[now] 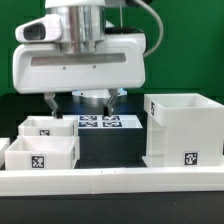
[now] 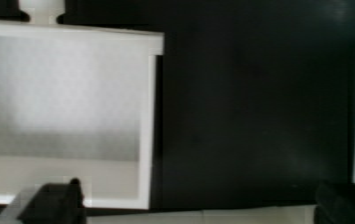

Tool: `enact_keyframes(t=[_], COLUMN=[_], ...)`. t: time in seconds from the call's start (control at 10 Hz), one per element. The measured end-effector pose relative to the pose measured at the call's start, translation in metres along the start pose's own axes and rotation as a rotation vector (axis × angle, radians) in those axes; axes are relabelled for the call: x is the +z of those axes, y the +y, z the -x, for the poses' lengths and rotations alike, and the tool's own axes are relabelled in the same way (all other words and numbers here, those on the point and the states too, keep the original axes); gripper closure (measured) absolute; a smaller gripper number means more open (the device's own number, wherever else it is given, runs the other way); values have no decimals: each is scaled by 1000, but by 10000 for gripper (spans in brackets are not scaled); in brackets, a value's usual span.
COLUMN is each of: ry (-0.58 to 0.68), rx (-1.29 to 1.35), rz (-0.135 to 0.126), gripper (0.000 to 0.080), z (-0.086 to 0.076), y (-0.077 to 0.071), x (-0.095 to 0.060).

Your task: Assemble drawer

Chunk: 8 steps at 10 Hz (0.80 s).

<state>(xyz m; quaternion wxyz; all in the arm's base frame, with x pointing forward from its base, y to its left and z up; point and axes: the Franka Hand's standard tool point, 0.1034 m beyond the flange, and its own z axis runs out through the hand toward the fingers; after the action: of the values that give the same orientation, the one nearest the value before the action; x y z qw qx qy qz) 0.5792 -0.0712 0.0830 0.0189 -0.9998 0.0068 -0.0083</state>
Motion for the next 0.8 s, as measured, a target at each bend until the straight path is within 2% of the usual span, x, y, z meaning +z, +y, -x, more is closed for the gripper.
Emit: enact_keyframes(t=[0.2, 0.4, 0.6, 0.8], ry=[5, 8, 1, 6], rx=[-14, -20, -21, -17], rz=[0, -1, -3, 11], gripper=[150, 150, 150, 150], z=[0, -2, 2, 11], y=[13, 10, 14, 14], x=[16, 14, 20, 43])
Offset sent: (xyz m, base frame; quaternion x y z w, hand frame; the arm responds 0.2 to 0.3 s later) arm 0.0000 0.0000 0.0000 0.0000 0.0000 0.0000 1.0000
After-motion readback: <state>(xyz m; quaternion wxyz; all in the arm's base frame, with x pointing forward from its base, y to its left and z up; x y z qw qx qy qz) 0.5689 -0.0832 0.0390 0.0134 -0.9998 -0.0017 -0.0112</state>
